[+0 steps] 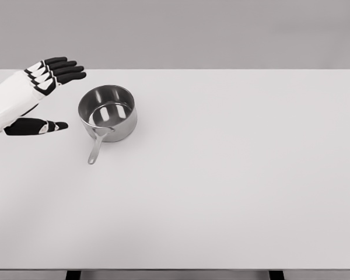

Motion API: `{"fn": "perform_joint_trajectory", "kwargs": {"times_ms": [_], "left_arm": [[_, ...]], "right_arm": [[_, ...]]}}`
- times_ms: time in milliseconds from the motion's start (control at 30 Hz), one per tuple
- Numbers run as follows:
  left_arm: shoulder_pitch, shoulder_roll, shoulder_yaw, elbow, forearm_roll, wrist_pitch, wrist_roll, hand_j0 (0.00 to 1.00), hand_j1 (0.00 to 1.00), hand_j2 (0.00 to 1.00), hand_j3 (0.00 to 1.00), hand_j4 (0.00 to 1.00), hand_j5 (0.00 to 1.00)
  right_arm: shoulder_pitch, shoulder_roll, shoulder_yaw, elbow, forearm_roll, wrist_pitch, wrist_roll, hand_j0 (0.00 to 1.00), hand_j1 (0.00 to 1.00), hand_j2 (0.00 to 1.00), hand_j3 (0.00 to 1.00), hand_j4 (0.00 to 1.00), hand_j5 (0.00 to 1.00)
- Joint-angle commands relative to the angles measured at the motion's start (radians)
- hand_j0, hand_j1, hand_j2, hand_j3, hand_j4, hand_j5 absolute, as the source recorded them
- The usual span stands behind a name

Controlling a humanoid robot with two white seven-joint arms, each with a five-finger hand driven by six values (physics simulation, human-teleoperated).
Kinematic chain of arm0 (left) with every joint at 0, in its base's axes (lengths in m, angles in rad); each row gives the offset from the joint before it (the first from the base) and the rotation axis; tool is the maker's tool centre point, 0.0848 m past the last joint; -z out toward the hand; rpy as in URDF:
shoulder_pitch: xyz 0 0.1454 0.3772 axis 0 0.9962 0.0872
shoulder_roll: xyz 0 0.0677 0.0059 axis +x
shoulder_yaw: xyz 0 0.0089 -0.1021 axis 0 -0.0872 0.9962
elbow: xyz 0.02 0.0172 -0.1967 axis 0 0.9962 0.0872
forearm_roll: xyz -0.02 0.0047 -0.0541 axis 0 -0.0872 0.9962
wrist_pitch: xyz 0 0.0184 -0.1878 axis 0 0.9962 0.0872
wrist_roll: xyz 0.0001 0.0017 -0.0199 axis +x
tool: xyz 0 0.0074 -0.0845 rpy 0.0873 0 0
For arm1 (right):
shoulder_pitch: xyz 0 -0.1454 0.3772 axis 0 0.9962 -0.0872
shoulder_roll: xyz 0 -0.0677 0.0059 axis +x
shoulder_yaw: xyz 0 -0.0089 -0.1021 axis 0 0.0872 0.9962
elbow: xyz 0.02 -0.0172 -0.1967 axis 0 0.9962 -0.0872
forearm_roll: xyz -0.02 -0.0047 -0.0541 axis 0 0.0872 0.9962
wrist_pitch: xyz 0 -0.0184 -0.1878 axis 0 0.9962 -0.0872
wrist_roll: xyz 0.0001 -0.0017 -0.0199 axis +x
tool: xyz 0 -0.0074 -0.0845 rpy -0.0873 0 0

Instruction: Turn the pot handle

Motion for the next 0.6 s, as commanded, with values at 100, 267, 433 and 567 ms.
{"fn": "perform_joint_trajectory", "kwargs": {"times_ms": [100, 267, 433, 567], "left_arm": [[-0.006, 0.009, -0.002, 0.0, 0.006, 0.0, 0.001, 1.0, 1.0, 1.0, 1.0, 1.0, 1.0], [-0.006, 0.009, -0.002, 0.0, 0.004, 0.0, 0.001, 1.0, 1.0, 1.0, 1.0, 1.0, 1.0], [-0.02, 0.008, -0.04, 0.0, -0.04, 0.0, 0.001, 1.0, 1.0, 1.0, 1.0, 1.0, 1.0], [-0.035, 0.006, -0.082, 0.0, -0.062, 0.0, 0.001, 1.0, 1.0, 1.0, 1.0, 1.0, 1.0]], "right_arm": [[0.002, 0.0, -0.001, 0.001, 0.0, 0.0, 0.001, 1.0, 1.0, 1.0, 1.0, 1.0, 1.0], [0.003, 0.0, -0.001, 0.0, 0.0, 0.0, 0.0, 1.0, 1.0, 1.0, 1.0, 1.0, 1.0], [0.003, 0.0, 0.001, 0.0, 0.0, 0.0, 0.0, 1.0, 1.0, 1.0, 1.0, 1.0, 1.0], [0.003, 0.0, -0.001, 0.0, 0.0, 0.0, 0.0, 1.0, 1.0, 1.0, 1.0, 1.0, 1.0]]}}
